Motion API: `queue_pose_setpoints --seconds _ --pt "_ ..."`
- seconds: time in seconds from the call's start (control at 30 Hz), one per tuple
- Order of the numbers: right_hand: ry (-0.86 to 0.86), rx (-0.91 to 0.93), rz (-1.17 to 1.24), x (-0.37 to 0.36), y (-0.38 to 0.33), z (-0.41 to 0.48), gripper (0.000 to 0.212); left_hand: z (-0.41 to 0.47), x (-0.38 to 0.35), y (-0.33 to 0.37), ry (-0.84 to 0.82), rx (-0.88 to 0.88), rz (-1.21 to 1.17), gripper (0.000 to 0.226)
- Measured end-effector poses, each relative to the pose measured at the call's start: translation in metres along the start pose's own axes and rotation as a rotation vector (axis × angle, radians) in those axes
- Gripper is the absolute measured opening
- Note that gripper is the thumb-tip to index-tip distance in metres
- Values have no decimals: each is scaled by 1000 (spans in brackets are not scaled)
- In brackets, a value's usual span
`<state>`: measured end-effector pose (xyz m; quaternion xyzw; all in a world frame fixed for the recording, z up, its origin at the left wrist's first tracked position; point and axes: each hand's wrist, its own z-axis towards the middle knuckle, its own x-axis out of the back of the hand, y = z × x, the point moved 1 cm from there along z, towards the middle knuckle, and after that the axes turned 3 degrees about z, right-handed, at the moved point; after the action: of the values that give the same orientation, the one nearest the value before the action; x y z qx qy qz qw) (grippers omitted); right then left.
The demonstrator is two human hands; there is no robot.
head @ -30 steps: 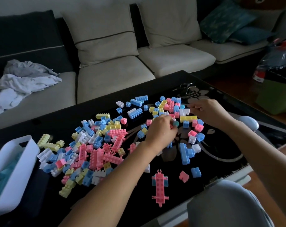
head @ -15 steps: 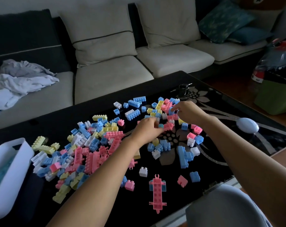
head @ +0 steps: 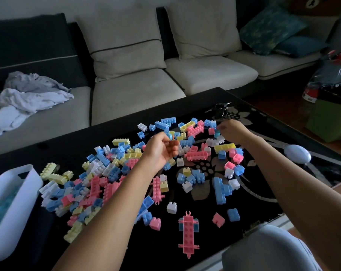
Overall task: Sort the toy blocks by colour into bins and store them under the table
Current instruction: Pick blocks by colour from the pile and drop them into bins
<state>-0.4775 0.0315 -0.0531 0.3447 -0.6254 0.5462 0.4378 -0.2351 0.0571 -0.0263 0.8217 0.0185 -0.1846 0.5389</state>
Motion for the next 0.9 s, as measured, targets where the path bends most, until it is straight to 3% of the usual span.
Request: queue_pose_setpoints --seconds 0.17,0.27,0.37,0.5,0.6,0.77,0.83,0.9 --pt "-163 65 -89 7 -13 0 47 2 -4 -4 -1 38 14 23" --pt "-101 99 -212 -3 -21 6 34 7 -3 -9 38 -26 406 22" --pt "-9 68 -163 -17 -21 6 22 2 -3 -11 70 -146 833 21" --pt "25 83 -147 -16 -24 4 20 -16 1 -4 -63 -246 1087 14" --pt "14 89 -154 -9 -28 1 21 -40 6 3 -184 -260 1265 29" --pt "128 55 213 6 -35 -12 21 -99 12 -9 -435 -136 1518 50" --pt "100 27 539 9 -40 -20 22 -111 14 -17 -481 -167 1649 56" --pt "-68 -15 986 7 -49 -34 15 -117 14 -25 -519 -207 1715 57"
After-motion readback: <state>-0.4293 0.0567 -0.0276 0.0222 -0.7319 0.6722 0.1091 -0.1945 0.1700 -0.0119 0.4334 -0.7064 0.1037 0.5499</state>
